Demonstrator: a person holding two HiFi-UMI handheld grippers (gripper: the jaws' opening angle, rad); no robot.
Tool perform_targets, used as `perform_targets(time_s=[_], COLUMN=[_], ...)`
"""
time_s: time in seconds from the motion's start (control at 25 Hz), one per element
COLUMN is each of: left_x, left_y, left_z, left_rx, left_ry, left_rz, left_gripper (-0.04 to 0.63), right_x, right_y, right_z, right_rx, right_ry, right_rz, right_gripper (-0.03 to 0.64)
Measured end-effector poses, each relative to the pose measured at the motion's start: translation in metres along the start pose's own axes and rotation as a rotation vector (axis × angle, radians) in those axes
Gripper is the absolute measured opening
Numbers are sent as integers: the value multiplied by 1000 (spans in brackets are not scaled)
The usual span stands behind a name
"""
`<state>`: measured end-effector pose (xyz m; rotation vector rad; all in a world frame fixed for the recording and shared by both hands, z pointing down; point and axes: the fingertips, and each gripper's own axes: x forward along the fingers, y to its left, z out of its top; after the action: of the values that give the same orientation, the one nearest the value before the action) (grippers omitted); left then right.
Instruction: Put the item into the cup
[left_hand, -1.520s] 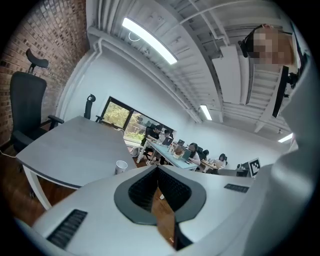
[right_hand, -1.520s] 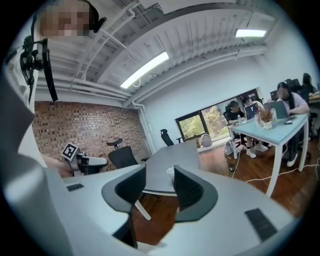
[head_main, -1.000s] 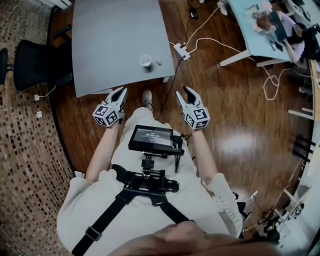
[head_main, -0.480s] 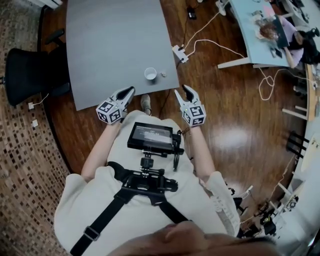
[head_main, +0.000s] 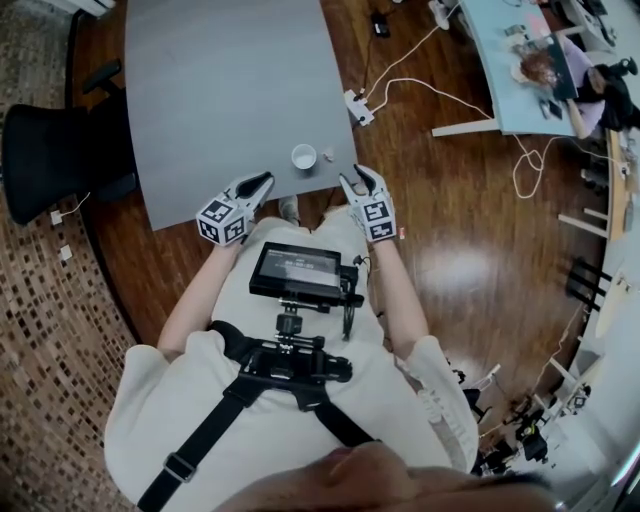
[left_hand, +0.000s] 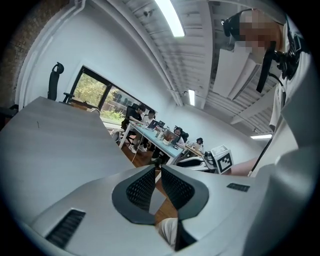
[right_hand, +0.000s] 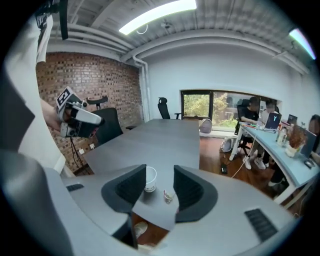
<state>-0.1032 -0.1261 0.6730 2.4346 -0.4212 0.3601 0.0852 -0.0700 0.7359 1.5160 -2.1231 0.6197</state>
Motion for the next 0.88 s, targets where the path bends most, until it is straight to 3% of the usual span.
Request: perform_targets(time_s=[0.48,0.88], left_x=[-23,-28], left_y=[21,22], left_z=[-1,-6], left_rx=[-9,-36], left_ry=[28,28], left_rz=[118,162], left_gripper=[35,35], right_x=[84,131], right_y=[13,12], right_z=[-51,-87], right_rx=[-208,-303], right_ry=[207,344], right_rz=[69,129], right_gripper=[170,138])
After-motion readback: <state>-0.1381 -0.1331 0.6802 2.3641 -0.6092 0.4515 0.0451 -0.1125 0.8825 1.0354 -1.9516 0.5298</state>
